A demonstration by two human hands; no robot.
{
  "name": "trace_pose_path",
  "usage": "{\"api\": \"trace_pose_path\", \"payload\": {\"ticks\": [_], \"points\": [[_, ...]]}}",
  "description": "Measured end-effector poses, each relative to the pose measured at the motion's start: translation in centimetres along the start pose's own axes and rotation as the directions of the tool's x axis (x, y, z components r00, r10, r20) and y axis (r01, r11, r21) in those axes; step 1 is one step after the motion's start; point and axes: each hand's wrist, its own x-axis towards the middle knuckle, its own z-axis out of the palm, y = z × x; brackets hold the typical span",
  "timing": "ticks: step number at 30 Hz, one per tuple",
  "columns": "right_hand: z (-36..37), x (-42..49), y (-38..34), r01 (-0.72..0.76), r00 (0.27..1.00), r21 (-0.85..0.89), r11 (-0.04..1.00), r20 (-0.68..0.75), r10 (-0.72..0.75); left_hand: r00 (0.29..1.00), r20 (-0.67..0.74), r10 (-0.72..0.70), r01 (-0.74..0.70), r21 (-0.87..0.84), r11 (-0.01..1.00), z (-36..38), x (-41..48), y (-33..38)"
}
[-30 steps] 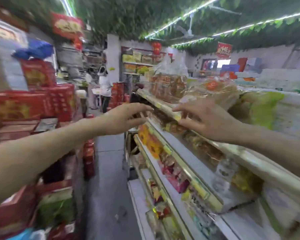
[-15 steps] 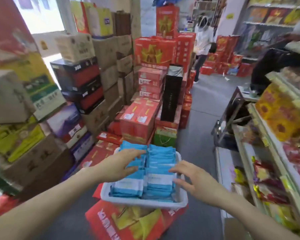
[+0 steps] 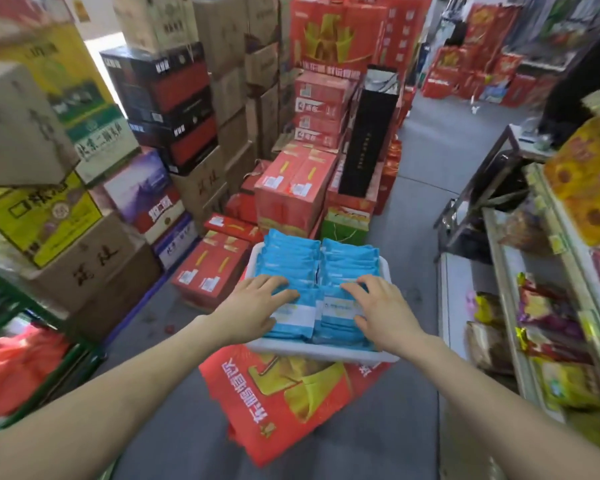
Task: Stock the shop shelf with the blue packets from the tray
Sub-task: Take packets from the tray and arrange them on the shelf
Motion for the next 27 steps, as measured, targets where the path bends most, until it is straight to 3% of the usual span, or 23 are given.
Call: {"api": "trace_pose_path", "payload": {"ticks": [3, 10, 15, 21, 27], "points": [[-0.9, 0.7, -0.1, 0.049, 0.998, 0.005, 0.999, -0.031, -0.049, 0.998, -0.044, 0.053, -0.052, 0.037, 0.998, -0.2, 0.5, -0.4], [-1.3, 0.6, -0.3, 0.044, 0.993, 0.057, 0.997, 0.106, -0.050, 0.988, -0.047, 0.150, -0.152, -0.044, 0.987, -1.2, 0.8, -1.4], [-2.0, 0.7, -1.1, 0.043, 0.986, 0.064, 0.997, 0.161, -0.053, 0.993, 0.016, 0.121, -0.118, -0.117, 0.986, -1.6, 0.7, -1.8], [-2.2, 0.5, -1.6, 0.012, 0.949, 0.235, 0.972, 0.305, -0.086, 0.962, 0.177, 0.206, -0.157, -0.258, 0.953, -2.2, 0.6, -2.5], [-3.9, 0.1, -0.4, -0.007, 0.981, 0.255, 0.967, 0.190, -0.043, 0.956, 0.168, 0.240, -0.164, -0.371, 0.914, -3.4, 1.4, -2.9]]}}
